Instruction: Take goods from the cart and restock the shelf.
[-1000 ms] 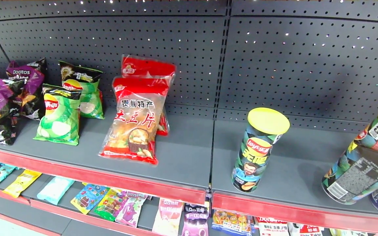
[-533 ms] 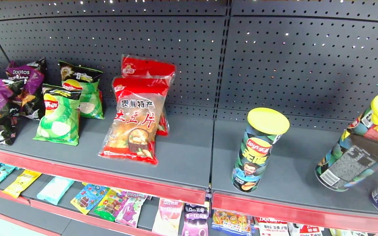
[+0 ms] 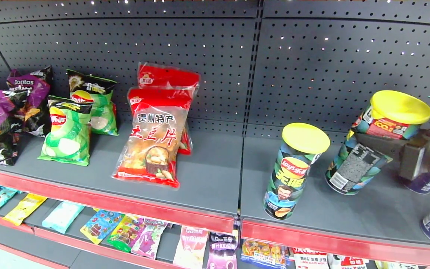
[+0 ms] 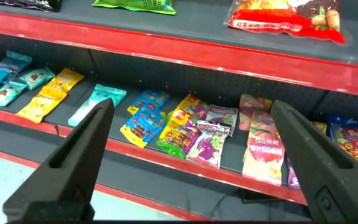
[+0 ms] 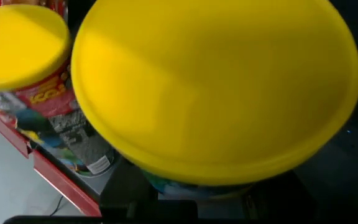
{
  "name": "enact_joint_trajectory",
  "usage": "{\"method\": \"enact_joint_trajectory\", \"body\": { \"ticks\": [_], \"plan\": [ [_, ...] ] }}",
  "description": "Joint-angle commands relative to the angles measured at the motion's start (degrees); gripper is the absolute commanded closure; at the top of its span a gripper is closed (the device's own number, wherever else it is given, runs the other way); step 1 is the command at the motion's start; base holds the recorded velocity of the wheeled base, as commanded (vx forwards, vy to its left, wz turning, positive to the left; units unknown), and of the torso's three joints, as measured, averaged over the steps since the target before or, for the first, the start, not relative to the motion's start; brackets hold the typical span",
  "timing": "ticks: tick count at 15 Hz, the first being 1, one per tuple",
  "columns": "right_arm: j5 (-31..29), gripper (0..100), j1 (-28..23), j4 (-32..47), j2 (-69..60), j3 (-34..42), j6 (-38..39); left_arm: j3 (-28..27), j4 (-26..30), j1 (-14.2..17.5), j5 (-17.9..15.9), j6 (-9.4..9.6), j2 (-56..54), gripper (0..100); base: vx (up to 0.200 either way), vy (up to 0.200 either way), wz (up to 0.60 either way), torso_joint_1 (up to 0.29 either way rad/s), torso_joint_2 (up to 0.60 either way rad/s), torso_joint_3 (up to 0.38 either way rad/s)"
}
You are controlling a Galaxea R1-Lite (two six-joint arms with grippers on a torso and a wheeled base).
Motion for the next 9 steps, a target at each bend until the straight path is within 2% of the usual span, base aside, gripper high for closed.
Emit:
{"method": "enact_joint_trajectory", "body": {
  "ticks": [1,5,9],
  "plan": [
    [-0.1,100,0.1,-1.0,7.7,-4.6,1.0,0.0,0.0,0.0,0.0,-0.01,0.1,0,0.000,0.000,0.00,0.000,0.00,0.000],
    [-0.2,100,-0.3,-6.8,15.3,-6.8,1.8,0.0,0.0,0.0,0.0,-0.01,0.1,0,0.000,0.000,0.00,0.000,0.00,0.000],
    [-0.2,100,0.1,-8.2,19.7,-8.7,2.9,0.0,0.0,0.0,0.0,-0.01,0.1,0,0.000,0.000,0.00,0.000,0.00,0.000]
  ]
}}
